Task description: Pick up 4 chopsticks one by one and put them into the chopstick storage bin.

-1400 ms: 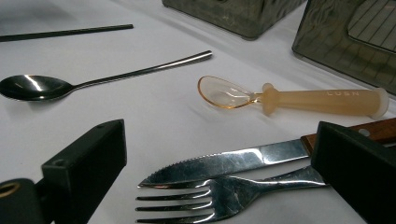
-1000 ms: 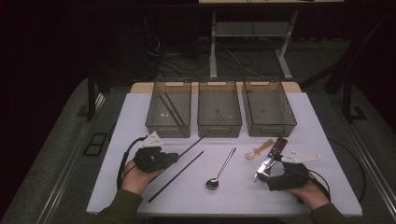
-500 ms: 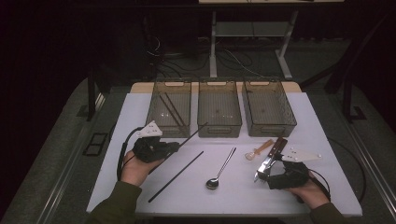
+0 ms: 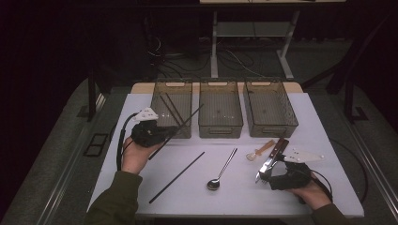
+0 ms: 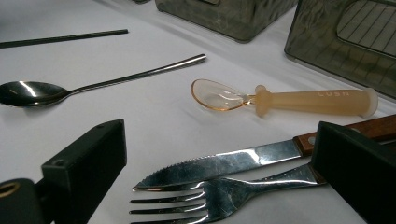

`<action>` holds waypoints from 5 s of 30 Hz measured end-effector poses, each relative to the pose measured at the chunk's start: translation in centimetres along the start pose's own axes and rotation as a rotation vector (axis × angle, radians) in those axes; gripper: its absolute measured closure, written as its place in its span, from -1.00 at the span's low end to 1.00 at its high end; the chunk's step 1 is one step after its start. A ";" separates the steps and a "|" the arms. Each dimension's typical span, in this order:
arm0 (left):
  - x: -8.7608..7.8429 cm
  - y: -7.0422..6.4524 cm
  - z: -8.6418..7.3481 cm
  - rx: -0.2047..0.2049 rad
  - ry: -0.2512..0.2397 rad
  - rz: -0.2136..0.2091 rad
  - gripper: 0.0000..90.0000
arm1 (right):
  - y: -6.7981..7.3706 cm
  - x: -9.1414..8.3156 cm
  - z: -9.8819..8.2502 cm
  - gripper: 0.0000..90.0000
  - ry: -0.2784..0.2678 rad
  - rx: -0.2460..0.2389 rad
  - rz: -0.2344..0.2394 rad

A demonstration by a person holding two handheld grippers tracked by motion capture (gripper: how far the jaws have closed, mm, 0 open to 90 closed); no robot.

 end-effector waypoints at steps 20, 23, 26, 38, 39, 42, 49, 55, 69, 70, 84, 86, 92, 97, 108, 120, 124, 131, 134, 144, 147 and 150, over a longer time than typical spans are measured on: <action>0.5 6.2 4.9 -0.087 -0.066 0.104 0.90 | -0.2 -0.1 0.1 -0.93 -0.015 0.020 0.004; 0.7 7.2 5.3 -0.107 -0.072 0.113 0.90 | -0.2 -0.1 0.1 -0.93 -0.013 0.018 0.003; 1.0 7.9 5.7 -0.140 -0.080 0.115 0.90 | -0.3 -0.1 0.1 -0.93 -0.017 0.022 0.002; 2.9 10.8 6.5 -0.156 -0.078 0.201 0.90 | -0.3 -0.3 0.0 -0.93 -0.015 0.022 0.000; 3.0 11.2 6.3 -0.157 -0.076 0.210 0.90 | -0.3 -0.3 0.0 -0.93 -0.017 0.022 0.001; 3.5 12.2 5.9 -0.171 -0.075 0.219 0.90 | -0.3 -0.4 0.0 -0.93 -0.017 0.032 0.000; 4.8 13.8 4.5 -0.219 -0.032 0.226 0.90 | -0.5 -0.4 0.0 -0.93 -0.019 0.037 0.004; 5.6 14.1 3.3 -0.235 0.040 0.241 0.90 | -0.6 -0.3 0.0 -0.93 -0.017 0.039 0.000; 5.2 13.5 3.5 -0.202 0.022 0.255 0.14 | -0.5 -0.3 0.0 -0.93 -0.016 0.032 -0.002; 5.0 13.3 3.6 -0.194 0.024 0.250 0.07 | -0.5 -0.3 0.0 -0.93 -0.016 0.032 -0.002; 2.2 9.0 3.7 -0.099 0.006 0.192 -0.40 | -0.5 -0.3 0.0 -0.93 -0.018 0.029 -0.008; 2.1 8.1 3.3 -0.094 0.009 0.167 -0.47 | -0.5 -0.3 0.0 -0.93 -0.016 0.028 -0.008; 1.7 5.6 2.4 -0.069 -0.009 0.113 -0.52 | -0.5 -0.3 0.0 -0.93 -0.018 0.023 -0.011; 1.3 3.2 1.8 -0.034 -0.031 0.090 -0.53 | -0.6 -0.1 -0.1 -0.93 -0.007 0.019 -0.033; 2.3 0.7 -1.2 -0.003 0.001 0.052 -0.56 | -1.0 0.0 -0.4 -0.93 0.033 0.034 -0.058; 3.4 -2.6 -4.5 0.023 0.068 0.014 -0.65 | -0.9 -0.2 -0.4 -0.93 0.042 0.032 -0.049; 3.4 -3.8 -5.5 0.048 0.086 0.012 -0.65 | -1.0 -0.2 -0.4 -0.93 0.040 0.035 -0.049; 3.1 -4.8 -7.1 0.058 0.097 0.007 -0.56 | -1.0 -0.1 -0.4 -0.93 0.040 0.031 -0.052; 2.8 -5.0 -7.8 0.045 0.109 0.005 -0.43 | -1.0 -0.1 -0.4 -0.93 0.040 0.033 -0.052; 2.3 -5.9 -10.9 0.011 0.197 0.006 0.14 | -1.1 -0.1 -0.5 -0.93 0.041 0.028 -0.057; 2.3 -5.9 -11.2 0.019 0.212 0.022 0.28 | -1.1 -0.1 -0.5 -0.93 0.041 0.028 -0.059; 2.3 -5.8 -11.4 0.016 0.222 0.023 0.44 | -1.1 -0.1 -0.5 -0.93 0.040 0.026 -0.061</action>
Point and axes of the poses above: each handheld gripper's, and its own axes: x roughly forward along the jaws, z roughly out of its top, y roughly to its left, the point moved 10 cm from there along x, roughly forward along the jaws, and after that the axes turned 12 degrees about y, right-handed, at the moved point
